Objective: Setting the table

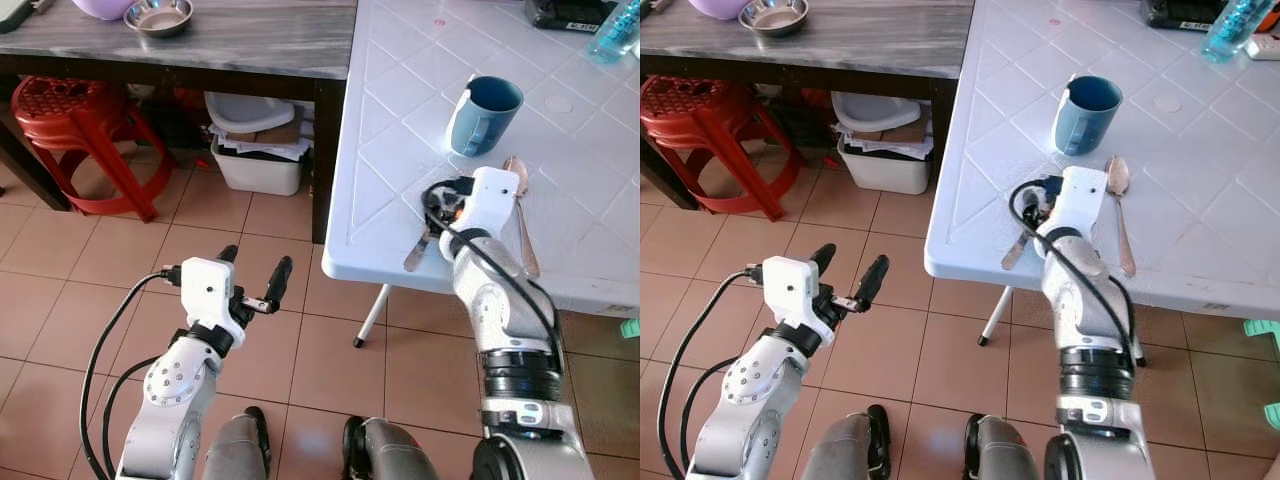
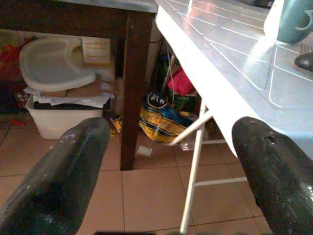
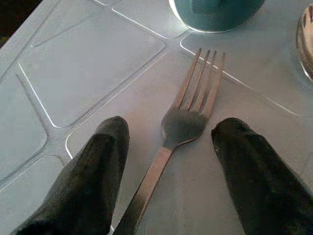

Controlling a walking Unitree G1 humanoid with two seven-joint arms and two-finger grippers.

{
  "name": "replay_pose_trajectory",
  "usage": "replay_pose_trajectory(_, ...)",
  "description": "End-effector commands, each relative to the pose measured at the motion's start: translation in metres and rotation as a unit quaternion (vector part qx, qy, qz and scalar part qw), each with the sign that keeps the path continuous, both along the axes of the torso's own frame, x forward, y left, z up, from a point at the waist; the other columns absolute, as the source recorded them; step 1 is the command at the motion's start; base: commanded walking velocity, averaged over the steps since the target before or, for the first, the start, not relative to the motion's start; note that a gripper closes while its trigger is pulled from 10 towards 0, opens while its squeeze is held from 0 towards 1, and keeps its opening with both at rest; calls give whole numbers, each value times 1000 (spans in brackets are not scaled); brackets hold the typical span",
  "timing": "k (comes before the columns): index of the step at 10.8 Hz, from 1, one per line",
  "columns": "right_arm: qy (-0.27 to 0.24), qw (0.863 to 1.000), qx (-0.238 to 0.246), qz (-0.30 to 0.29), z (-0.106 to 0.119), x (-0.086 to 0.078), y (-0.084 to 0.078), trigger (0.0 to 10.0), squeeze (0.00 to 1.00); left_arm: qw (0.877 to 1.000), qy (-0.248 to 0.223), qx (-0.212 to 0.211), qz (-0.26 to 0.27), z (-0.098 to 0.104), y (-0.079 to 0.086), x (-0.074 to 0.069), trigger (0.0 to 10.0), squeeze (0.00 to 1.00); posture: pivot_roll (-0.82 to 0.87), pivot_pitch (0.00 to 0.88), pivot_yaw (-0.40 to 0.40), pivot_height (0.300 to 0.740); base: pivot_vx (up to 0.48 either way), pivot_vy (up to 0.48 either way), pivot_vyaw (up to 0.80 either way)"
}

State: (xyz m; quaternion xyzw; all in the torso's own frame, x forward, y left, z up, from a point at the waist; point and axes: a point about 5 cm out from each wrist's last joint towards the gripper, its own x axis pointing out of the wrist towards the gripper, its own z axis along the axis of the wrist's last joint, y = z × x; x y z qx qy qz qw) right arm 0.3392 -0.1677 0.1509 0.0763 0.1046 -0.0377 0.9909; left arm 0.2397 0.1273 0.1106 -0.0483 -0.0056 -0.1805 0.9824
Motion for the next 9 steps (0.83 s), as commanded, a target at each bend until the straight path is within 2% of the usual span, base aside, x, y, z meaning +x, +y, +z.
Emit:
replay_pose_trajectory(1,81,997,9,4,-29,-7,-4,0,0,1000,6,3,-8,-2,0,-2,10000,0,-12,221,10,740,0,0,0)
replay_pose_trajectory(3,126,992,26,13,-41,-10,-18,0,0,1000,8,3,-11,-2,-2,-1,10000,0,-13,220,10,740,0,0,0)
replay_pose_trajectory(5,139,990,23,18,-46,-12,-24,0,0,1000,10,4,-12,-3,-3,-3,10000,0,-10,222,7,740,0,0,0)
replay_pose_trajectory(7,147,989,12,32,-50,-15,-28,0,0,1000,10,8,-13,-3,-3,-3,10000,0,-9,224,7,740,0,0,0)
replay_pose_trajectory(9,138,989,-25,48,-49,-15,-32,0,0,1000,11,9,-14,-3,-3,-3,10000,0,-10,225,10,740,0,0,0)
